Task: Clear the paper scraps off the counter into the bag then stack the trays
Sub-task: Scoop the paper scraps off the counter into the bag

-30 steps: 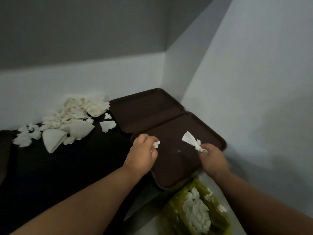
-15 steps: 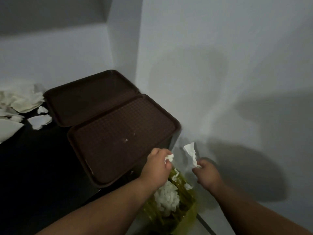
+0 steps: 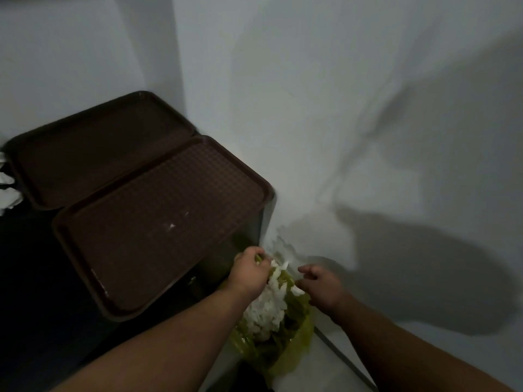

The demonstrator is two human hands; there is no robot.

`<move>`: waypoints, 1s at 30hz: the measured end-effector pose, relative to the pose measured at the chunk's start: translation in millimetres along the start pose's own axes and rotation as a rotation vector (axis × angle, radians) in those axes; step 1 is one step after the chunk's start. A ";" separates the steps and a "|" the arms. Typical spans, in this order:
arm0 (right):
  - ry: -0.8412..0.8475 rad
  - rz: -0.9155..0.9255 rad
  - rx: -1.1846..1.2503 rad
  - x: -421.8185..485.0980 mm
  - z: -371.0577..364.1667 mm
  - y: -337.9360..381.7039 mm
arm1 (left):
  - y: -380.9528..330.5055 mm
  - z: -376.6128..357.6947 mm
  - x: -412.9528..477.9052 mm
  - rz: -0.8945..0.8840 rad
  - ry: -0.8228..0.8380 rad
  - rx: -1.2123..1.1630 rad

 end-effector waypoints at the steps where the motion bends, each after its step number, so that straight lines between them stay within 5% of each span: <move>1: 0.001 -0.003 0.005 0.3 1.1 -0.9 | 1.4 -0.9 0.4 0.002 0.004 0.002; 15: -0.198 0.216 0.031 -19.9 6.1 55.3 | -22.7 47.3 -52.3 -0.137 0.127 -0.034; 24: -0.180 0.490 -0.085 -45.9 -63.6 189.2 | -13.7 187.7 -116.8 -0.296 -0.188 -0.157; 30: -0.012 0.613 -0.149 -73.9 -179.9 252.2 | 66.6 305.6 -167.9 -0.199 -0.384 -0.276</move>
Point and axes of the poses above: each hand's wrist, its own x-axis towards the middle knuckle, its own z-axis out of the back of the hand, y = z × x, the point moved 2 cm from there along x, towards the middle knuckle, and after that the axes turned 6 degrees about y, right-handed, at the moved point
